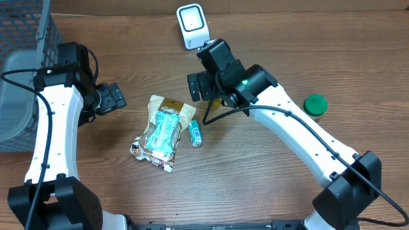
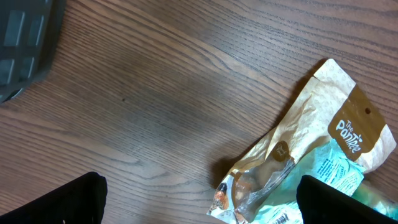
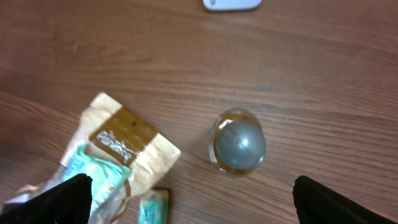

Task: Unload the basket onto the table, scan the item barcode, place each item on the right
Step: 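Lower the right gripper onto the yellow oil bottle and close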

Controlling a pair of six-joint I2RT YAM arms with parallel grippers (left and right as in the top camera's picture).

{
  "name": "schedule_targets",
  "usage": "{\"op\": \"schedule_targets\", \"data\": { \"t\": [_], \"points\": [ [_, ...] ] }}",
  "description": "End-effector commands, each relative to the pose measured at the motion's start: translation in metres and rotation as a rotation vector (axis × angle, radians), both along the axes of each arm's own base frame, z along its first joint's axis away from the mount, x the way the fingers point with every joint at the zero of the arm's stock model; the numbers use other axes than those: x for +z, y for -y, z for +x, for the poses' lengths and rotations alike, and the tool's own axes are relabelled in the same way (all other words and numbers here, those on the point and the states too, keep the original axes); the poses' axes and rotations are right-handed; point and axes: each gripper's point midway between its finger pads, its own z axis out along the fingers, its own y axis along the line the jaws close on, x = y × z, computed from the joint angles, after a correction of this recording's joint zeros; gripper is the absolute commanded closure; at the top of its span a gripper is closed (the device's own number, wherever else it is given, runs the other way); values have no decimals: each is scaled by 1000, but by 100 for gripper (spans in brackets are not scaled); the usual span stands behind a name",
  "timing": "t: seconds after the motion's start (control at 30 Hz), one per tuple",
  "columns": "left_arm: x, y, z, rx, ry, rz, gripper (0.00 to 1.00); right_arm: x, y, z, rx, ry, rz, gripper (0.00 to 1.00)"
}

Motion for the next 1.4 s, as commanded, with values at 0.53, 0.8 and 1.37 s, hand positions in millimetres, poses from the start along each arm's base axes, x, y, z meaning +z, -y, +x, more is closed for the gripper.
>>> {"op": "schedule_targets", "data": {
  "t": [0.53, 0.8, 1.37],
  "points": [
    [0, -1, 1, 0, 1, 3, 0, -55, 12, 25, -27, -60, -75, 0],
    [0, -1, 1, 0, 1, 3, 0, -77, 24, 35, -59, -96, -97, 0],
    [0, -1, 1, 0, 1, 3, 1, -94, 24, 36, -59, -122, -111, 17]
  ]
}}
